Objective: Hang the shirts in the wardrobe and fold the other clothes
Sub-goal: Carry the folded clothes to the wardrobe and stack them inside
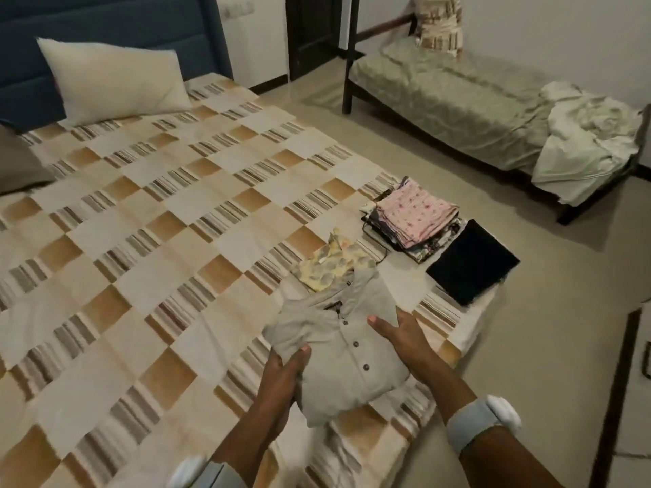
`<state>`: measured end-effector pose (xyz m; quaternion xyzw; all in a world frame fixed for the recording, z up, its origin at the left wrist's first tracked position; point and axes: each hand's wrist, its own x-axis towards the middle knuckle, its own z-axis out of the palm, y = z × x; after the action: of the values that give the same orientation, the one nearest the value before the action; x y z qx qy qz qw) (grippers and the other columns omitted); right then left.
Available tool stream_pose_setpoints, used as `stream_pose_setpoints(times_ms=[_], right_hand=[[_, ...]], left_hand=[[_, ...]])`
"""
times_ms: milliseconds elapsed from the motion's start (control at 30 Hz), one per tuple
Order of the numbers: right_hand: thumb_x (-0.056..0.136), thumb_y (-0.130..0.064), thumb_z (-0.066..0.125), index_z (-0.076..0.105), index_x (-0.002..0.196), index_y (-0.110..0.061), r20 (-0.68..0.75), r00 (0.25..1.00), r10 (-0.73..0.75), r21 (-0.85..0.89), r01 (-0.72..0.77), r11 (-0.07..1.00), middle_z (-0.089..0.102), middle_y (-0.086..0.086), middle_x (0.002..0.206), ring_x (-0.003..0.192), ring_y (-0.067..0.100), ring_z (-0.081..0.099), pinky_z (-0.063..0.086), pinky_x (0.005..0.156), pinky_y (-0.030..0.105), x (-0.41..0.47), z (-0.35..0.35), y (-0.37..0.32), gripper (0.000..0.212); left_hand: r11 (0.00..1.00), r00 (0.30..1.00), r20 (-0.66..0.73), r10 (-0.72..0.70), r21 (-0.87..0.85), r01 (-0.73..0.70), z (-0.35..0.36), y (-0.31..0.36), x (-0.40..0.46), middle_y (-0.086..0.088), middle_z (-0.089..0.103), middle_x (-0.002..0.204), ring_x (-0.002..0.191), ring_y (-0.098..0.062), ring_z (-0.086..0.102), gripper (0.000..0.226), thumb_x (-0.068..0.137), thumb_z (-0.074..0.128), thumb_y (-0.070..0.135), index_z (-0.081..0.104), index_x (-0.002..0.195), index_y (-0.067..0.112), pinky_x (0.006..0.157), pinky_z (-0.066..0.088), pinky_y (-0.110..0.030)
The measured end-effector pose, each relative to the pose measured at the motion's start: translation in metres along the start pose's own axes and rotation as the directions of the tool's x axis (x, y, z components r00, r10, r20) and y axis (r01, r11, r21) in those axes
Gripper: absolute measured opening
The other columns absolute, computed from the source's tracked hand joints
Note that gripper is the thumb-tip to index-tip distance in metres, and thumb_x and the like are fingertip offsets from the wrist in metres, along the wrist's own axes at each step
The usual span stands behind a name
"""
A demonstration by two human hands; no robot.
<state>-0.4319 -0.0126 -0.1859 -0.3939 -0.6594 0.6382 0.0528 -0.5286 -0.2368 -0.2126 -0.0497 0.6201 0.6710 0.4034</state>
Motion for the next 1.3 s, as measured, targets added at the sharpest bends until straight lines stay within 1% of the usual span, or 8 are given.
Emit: stream_pose_setpoints(times_ms=[133,267,367,567,667,933,1133,1300], right_hand=[[0.093,-0.028,0.076,0.071,0.119,-0.025,0.041,0.999,0.030,-0.150,-0.023,0.988,0.076,-0.002,0.115,0.107,0.020,0.073,0.060,0.088,0.032,0.134,-0.013,0.037,0.026],[0.094,-0.022,0.075,0.071,0.116,-0.011,0.087,0.995,-0.050,-0.272,0.072,0.960,0.074,0.004,0.106,0.093,0.021,0.072,0.057,0.071,0.017,0.269,-0.012,0.043,0.024],[0.095,-0.038,0.071,0.069,0.124,-0.019,0.123,0.981,-0.150,-0.377,0.186,0.907,0.073,0.001,0.110,0.096,0.021,0.071,0.059,0.081,0.036,0.373,0.007,0.050,0.035],[0.044,-0.105,0.055,0.067,0.122,-0.006,0.105,0.994,-0.036,-0.708,0.100,0.699,0.071,0.016,0.117,0.099,0.034,0.068,0.059,0.086,0.053,0.449,0.021,0.098,0.126],[0.065,-0.081,0.076,0.062,0.117,-0.002,0.110,0.989,0.094,-0.620,-0.005,0.784,0.065,0.011,0.109,0.093,0.029,0.064,0.058,0.094,0.049,0.448,0.024,0.083,0.096],[0.077,-0.034,0.089,0.068,0.130,-0.014,0.469,0.747,0.471,0.129,-0.585,0.800,0.075,0.016,0.117,0.106,0.037,0.073,0.060,0.091,0.054,0.307,0.029,0.146,0.061],[0.072,-0.028,0.094,0.069,0.130,-0.010,0.446,0.674,0.589,0.402,-0.739,0.540,0.072,0.019,0.124,0.115,0.042,0.069,0.050,0.105,0.059,0.050,0.088,0.258,0.065],[0.068,-0.025,0.096,0.064,0.135,-0.005,0.329,0.732,0.597,0.493,-0.672,0.552,0.070,0.020,0.128,0.118,0.041,0.068,0.050,0.106,0.060,-0.132,0.115,0.283,0.076]], left_hand=[[0.995,0.991,-0.086,-0.098,-0.005,0.098,0.028,-0.028,0.111,-0.006,0.074,0.124,0.102,-0.025,0.075,0.044,0.098,0.068,0.017,0.056,0.140,0.022,0.073,0.062,-0.043],[0.998,0.980,-0.201,0.000,-0.059,-0.012,0.044,-0.034,0.236,-0.003,0.072,0.129,0.116,-0.029,0.070,0.046,0.094,0.074,0.023,0.057,0.137,0.024,0.097,0.057,-0.055],[0.994,0.927,-0.358,0.111,0.057,-0.097,0.049,-0.046,0.336,0.001,0.068,0.133,0.122,-0.026,0.065,0.062,0.085,0.084,0.039,0.056,0.139,0.024,0.106,0.052,-0.051],[0.940,0.785,-0.619,0.000,0.269,0.212,0.053,-0.073,0.415,-0.010,0.043,0.153,0.137,-0.038,0.047,0.149,0.034,0.071,0.095,0.036,0.153,0.014,0.111,0.046,-0.056],[0.925,0.802,-0.597,0.022,0.316,0.211,0.053,-0.075,0.415,-0.007,0.048,0.152,0.134,-0.036,0.051,0.148,0.037,0.073,0.093,0.032,0.156,0.017,0.110,0.047,-0.056],[0.968,0.963,-0.108,-0.248,-0.055,0.244,-0.001,-0.099,0.303,-0.012,0.074,0.125,0.111,-0.034,0.073,0.068,0.076,0.090,0.033,0.064,0.136,0.015,0.098,0.058,-0.050],[0.930,0.925,-0.116,-0.361,0.030,0.366,-0.089,-0.180,0.089,-0.010,0.074,0.125,0.115,-0.033,0.071,0.086,0.060,0.094,0.043,0.064,0.135,0.013,0.104,0.053,-0.055],[0.915,0.927,-0.069,-0.370,0.144,0.376,-0.135,-0.211,-0.051,-0.004,0.074,0.127,0.112,-0.023,0.072,0.088,0.055,0.094,0.042,0.062,0.135,0.020,0.094,0.061,-0.044]])
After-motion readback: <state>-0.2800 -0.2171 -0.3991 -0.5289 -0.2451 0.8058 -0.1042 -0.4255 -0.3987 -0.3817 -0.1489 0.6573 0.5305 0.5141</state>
